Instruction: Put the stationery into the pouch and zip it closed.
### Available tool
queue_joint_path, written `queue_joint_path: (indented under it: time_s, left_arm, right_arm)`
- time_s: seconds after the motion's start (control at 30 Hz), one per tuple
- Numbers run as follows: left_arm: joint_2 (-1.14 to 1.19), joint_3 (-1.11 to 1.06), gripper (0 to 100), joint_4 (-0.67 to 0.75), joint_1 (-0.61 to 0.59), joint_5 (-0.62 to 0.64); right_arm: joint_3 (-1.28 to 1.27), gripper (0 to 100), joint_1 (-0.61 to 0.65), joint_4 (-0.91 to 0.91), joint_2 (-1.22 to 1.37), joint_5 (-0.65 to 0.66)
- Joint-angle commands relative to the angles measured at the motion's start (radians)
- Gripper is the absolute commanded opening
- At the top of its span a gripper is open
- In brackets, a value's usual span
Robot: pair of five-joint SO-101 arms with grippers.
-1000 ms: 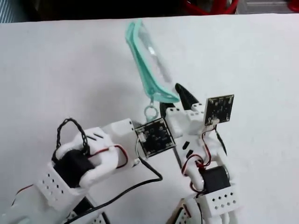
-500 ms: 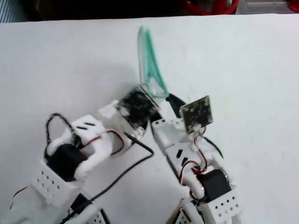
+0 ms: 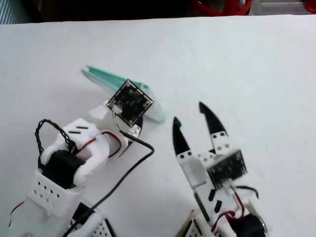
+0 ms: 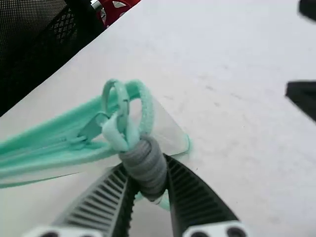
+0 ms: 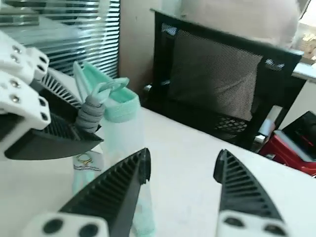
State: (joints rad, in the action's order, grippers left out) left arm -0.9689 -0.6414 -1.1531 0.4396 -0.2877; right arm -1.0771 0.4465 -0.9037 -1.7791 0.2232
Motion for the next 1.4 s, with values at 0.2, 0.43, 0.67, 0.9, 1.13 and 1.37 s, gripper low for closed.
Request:
queue_joint_path:
  time_s: [0.2,0.43,0.67,0.9,1.13,1.37]
  left_arm:
    - [-0.015,0.051,2,-0.005,0.005,-0.011]
    - [-0.015,0.132,2,-0.086,0.004,-0.011]
    - [-0.015,0.141,2,-0.077,0.005,-0.041]
    - [-0.012,0.161,2,-0.061,0.005,-0.089]
    - [0.165,0.318,2,-0.14,0.008,-0.084]
    - [0.297,0.471,2,-0.252,0.008,-0.032]
  right_arm:
    - [-0.149,20.1,-0.051,0.289,0.117,0.014]
    - [-0.155,19.0,0.041,0.527,0.242,-0.032]
    - [-0.149,17.0,0.07,0.522,0.314,-0.034]
    - [-0.193,19.3,0.09,0.424,0.143,-0.035]
    - [-0.258,28.3,0.157,0.487,0.134,0.044]
    - [-0.21,29.2,0.153,0.608,0.349,0.044]
